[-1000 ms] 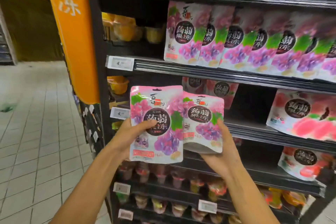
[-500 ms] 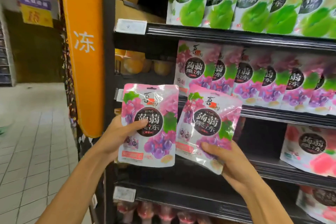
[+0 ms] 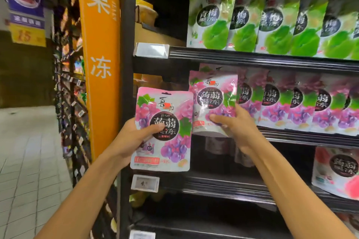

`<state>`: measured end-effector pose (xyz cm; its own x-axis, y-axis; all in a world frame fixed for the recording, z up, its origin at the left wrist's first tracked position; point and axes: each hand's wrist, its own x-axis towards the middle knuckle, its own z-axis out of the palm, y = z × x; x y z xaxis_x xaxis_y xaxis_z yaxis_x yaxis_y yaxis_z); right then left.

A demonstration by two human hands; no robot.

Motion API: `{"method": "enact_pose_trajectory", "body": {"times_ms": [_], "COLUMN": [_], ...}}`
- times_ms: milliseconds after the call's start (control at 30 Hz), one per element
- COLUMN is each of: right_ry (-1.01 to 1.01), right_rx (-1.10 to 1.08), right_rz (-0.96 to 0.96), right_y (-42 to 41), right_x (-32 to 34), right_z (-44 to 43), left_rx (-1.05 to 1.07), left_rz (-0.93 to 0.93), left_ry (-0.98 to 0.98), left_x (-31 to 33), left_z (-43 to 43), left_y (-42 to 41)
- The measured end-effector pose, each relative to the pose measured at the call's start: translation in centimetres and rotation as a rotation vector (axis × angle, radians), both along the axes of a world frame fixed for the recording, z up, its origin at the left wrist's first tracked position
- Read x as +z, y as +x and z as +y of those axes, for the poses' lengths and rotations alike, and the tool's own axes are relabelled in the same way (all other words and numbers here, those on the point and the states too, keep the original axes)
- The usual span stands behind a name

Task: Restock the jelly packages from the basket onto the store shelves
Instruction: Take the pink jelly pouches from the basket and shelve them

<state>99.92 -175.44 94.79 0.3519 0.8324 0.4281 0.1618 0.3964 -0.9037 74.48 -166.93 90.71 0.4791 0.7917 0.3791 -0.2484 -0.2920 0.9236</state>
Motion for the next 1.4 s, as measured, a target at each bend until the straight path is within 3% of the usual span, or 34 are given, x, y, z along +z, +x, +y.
{"method": "enact_pose_trajectory", "body": {"times_ms": [467, 767, 933, 1200, 1400], "right_ry": [0.036, 0.053, 0.168, 0.023, 0.008], "right_rx": [-0.165, -0.401, -0.555, -0.854, -0.909], "right_rz": [-0.043, -0.432, -0.456, -0.634, -0.676], "right_y": [-1.9, -2.7, -2.5, -2.2, -2.6], "right_x": [1.9, 1.0, 0.6, -1.7, -2.0], "right_z": [6.2, 6.5, 5.0, 4.0, 4.6], "left_rx": [-0.050, -0.057, -0.057, -0.063, -0.067], "left_rz": [0.002, -0.002, -0.013, -0.002, 0.002], "left_ry": [0.010, 0.013, 0.003, -0.005, -0.016], "left_x": [-0.2, -0.8, -1.4, -2.0, -1.9], "left_z": [2.2, 2.8, 2.7, 2.2, 2.0], "left_y": [-0.8, -1.1, -0.8, 0.0, 0.5]}}
